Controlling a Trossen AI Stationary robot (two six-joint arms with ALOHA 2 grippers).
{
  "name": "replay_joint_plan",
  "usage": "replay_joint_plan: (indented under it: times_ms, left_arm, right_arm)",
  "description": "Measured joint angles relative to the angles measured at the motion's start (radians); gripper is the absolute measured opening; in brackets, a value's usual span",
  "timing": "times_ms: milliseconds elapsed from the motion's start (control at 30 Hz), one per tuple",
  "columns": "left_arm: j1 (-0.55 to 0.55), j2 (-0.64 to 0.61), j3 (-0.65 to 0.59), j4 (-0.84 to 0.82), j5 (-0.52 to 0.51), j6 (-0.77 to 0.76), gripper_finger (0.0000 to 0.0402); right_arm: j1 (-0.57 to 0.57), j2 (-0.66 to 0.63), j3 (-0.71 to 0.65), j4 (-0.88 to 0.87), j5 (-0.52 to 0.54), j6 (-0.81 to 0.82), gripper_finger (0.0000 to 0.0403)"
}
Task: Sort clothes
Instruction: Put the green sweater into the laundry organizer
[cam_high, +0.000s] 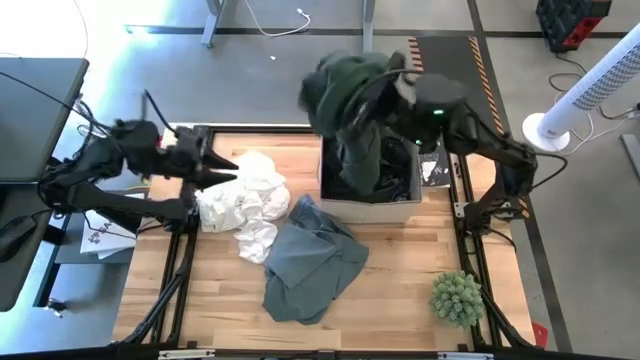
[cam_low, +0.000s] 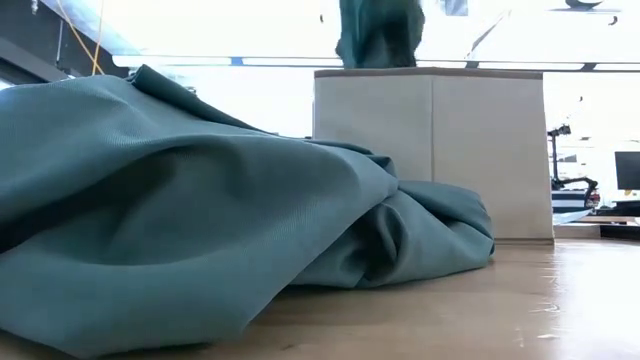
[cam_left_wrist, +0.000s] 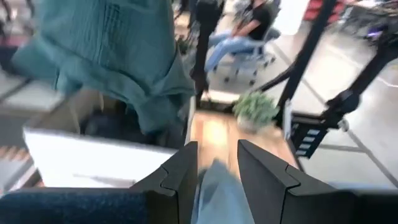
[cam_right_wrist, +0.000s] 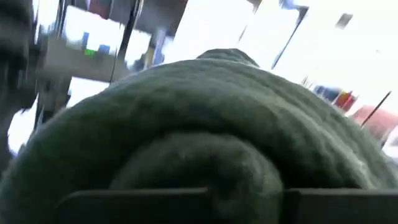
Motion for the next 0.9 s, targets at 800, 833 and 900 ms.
replay_joint_plan:
  times_ms: [800, 833, 900]
  left_arm:
    - [-0.258, -0.043, -0.587, 0.397, -0.237, -0.315, 0.0113]
    - [-0.268, -0.042, -0.591, 0.399, -0.26, -0.32, 0.0113]
    - [-0.286, -0.037, -0.592, 0.4, -0.304, -0.325, 0.0113]
  right_arm:
    - [-0.36, 0.001, -0.741, -0.451, -0.262, 0.6, 0.0015]
    - [-0.379, 0.005, -0.772, -0.433, -0.305, 0.596, 0.0017]
    - [-0.414, 0.017, -0.851, -0.381, -0.442, 0.599, 0.0024]
